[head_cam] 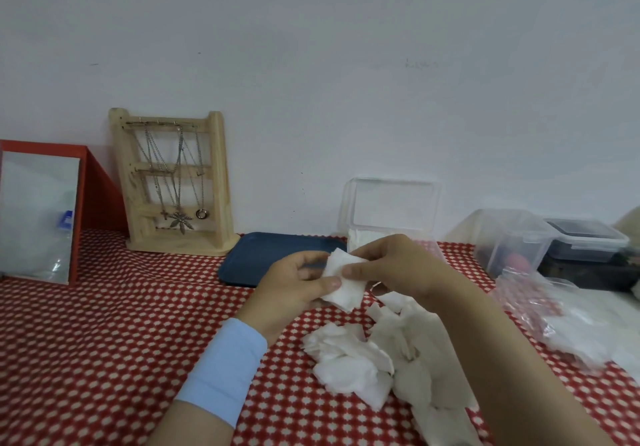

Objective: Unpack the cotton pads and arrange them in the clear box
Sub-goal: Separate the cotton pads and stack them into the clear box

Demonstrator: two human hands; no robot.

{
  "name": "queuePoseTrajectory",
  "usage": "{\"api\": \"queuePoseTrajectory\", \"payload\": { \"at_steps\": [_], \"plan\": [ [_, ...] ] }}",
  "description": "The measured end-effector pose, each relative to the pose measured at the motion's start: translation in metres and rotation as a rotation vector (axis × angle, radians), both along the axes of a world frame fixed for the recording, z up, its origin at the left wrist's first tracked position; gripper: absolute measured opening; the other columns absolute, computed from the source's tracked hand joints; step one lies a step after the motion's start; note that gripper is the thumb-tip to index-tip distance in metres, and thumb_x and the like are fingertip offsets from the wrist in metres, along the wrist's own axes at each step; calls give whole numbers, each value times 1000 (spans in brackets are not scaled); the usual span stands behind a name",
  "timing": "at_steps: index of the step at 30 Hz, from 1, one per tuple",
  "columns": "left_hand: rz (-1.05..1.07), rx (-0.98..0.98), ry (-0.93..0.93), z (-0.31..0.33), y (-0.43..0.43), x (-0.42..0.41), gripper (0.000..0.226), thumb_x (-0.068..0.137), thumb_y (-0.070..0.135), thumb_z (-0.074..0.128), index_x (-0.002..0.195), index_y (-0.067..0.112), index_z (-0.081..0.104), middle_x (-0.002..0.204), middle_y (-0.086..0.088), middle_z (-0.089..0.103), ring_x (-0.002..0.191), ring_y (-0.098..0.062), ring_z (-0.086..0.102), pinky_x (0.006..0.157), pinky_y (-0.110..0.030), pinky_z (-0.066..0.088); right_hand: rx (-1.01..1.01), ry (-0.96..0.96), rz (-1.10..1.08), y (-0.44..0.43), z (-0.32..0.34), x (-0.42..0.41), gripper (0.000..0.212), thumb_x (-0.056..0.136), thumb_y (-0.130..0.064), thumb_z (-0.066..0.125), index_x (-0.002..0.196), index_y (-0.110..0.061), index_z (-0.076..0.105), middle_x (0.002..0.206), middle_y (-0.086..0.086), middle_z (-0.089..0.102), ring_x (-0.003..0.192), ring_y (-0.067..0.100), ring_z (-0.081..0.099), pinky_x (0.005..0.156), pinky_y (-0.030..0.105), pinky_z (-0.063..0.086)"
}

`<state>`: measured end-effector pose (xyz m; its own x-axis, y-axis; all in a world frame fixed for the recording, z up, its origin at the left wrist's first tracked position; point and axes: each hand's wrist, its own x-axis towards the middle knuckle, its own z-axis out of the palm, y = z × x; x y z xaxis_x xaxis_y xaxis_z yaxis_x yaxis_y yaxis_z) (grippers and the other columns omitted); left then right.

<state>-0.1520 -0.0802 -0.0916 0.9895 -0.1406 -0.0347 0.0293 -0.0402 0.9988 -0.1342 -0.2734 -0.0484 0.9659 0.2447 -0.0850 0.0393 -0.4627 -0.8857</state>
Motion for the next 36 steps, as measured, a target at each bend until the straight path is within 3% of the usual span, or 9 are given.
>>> {"api": "queuePoseTrajectory", "payload": {
  "at_steps": [8, 11, 13, 18, 23, 26, 30, 34, 36],
  "plan": [
    [-67, 211, -91, 26, -22, 13, 62, 79, 7, 85, 130, 26, 58, 103, -3, 78, 95, -17, 76, 90, -38, 61, -106, 7, 127, -29, 26, -1, 14, 88, -17, 77, 99, -7, 77, 91, 8, 79, 78, 16, 73, 75, 28, 60],
    [-43, 211, -141, 45, -40, 36, 61, 81, 11, 84, 133, 23, 54, 113, -2, 72, 105, -17, 71, 95, -38, 59, -134, -69, -36, -53, 45, 19, 17, 89, -16, 76, 102, -6, 77, 88, 6, 79, 78, 16, 76, 81, 33, 63],
    [11, 290, -199, 53, -50, 56, 56, 87, 20, 79, 135, 27, 51, 116, 6, 68, 108, -12, 66, 99, -33, 55, -124, -132, -206, -73, 56, 36, 21, 89, -14, 76, 107, -4, 74, 87, 8, 78, 73, 17, 76, 72, 29, 63],
    [-36, 647, -351, 55, -83, 106, 26, 101, 28, 56, 126, 28, 65, 129, 8, 64, 112, -11, 61, 91, -22, 47, -365, -123, -366, -108, 50, 82, 28, 89, -12, 75, 112, 3, 68, 83, 13, 76, 68, 23, 76, 66, 37, 65],
    [-331, 1067, -371, 36, -119, 139, 37, 104, 38, 46, 136, 31, 64, 144, 0, 58, 134, -25, 50, 112, -38, 40, -648, -136, -315, -101, 30, 107, 21, 81, -15, 80, 73, -4, 63, 64, 8, 69, 57, 19, 74, 51, 26, 57],
    [-376, 1251, -367, 25, -120, 150, 38, 104, 46, 42, 130, 37, 68, 138, -3, 58, 130, -30, 44, 111, -46, 41, -783, -99, -276, -91, 19, 117, 28, 81, -17, 81, 79, -11, 54, 75, 7, 68, 58, 19, 74, 58, 29, 59],
    [-317, 1201, -431, 18, -112, 155, 30, 100, 27, 56, 125, 30, 72, 137, 0, 56, 129, -24, 46, 111, -41, 41, -941, -114, -267, -77, 11, 127, 32, 81, -19, 81, 79, -14, 49, 80, 3, 62, 72, 22, 70, 59, 29, 54],
    [-328, 1151, -426, 11, -105, 153, 37, 95, 32, 56, 130, 31, 68, 133, 2, 59, 123, -23, 52, 106, -45, 46, -929, -87, -303, -58, -3, 135, 24, 87, -19, 69, 74, -15, 50, 72, 0, 57, 60, 16, 57, 49, 25, 42],
    [-316, 1097, -418, 10, -101, 148, 40, 96, 36, 53, 134, 30, 62, 130, 2, 61, 119, -22, 55, 103, -45, 49, -793, 61, -277, -53, -5, 139, 21, 93, -22, 60, 76, -10, 57, 75, 7, 68, 63, 24, 66, 58, 29, 55]
  ]
}}
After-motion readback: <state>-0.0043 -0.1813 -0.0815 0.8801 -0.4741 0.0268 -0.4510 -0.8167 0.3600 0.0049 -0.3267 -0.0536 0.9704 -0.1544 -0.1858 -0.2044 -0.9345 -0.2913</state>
